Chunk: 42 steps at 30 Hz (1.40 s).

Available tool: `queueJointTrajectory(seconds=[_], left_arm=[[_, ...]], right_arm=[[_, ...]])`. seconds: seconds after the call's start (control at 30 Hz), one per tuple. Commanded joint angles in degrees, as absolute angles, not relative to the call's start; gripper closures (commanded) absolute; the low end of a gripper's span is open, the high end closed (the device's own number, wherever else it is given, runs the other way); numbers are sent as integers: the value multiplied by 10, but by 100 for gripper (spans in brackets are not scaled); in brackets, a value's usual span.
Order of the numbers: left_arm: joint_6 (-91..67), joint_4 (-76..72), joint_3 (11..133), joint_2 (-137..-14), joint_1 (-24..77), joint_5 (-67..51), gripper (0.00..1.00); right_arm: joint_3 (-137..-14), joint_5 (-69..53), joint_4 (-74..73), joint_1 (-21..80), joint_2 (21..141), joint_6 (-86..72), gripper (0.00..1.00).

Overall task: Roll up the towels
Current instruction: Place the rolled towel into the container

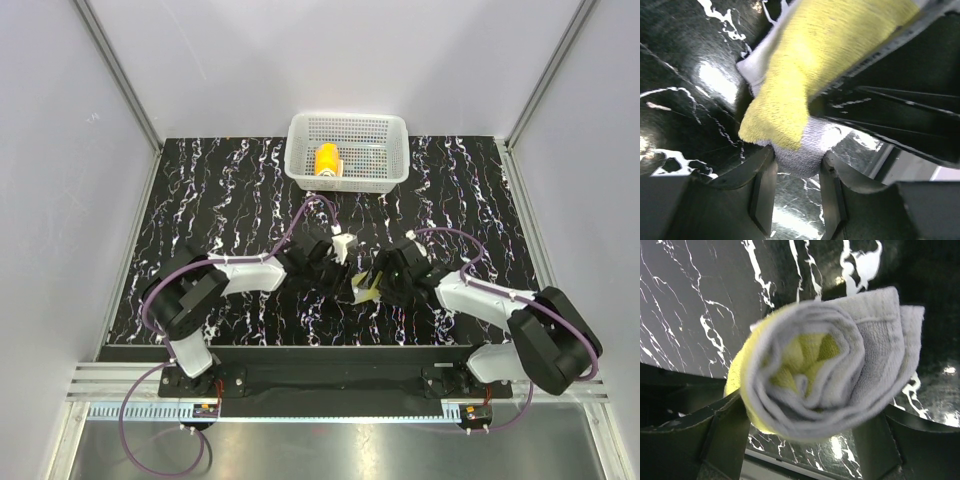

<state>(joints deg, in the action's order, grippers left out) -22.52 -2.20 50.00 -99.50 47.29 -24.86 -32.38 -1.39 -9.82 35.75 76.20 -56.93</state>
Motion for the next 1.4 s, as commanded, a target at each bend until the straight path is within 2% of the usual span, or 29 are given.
queueJointTrajectory(seconds=[0.0,0.2,0.57,0.7,0.8,0.83,0.9,0.93,1.0,1.23,1.27,1.37], left_arm=[[-264,-86,494,-985,471,-313,61],[-322,-138,459,-955,472,-375,61],[-369,-207,442,-968,472,-420,62],[-385,-230,443,-976,473,-437,62],[-396,-248,443,-985,472,-446,62],[-400,-258,442,-987,473,-449,62],[-406,-264,439,-988,472,-451,61],[-407,-266,437,-986,471,-450,55],[-409,-265,428,-970,470,-437,49],[-387,-201,407,-886,449,-403,14],[-384,-189,404,-873,446,-399,1],[-366,-135,395,-811,425,-372,1]], right_arm=[[-340,-6,-107,363,790,-559,21],[-366,13,-105,363,819,-551,20],[-379,11,-88,363,841,-544,20],[-375,8,-81,363,836,-541,29],[-367,2,-64,364,831,-537,48],[-366,2,-60,363,830,-534,61],[-370,-14,-59,363,827,-529,71],[-373,-18,-62,363,825,-523,81],[-390,-17,-87,363,815,-511,88],[-485,16,-198,355,773,-450,90],[-514,17,-219,352,769,-441,90],[-576,11,-252,333,761,-403,90]])
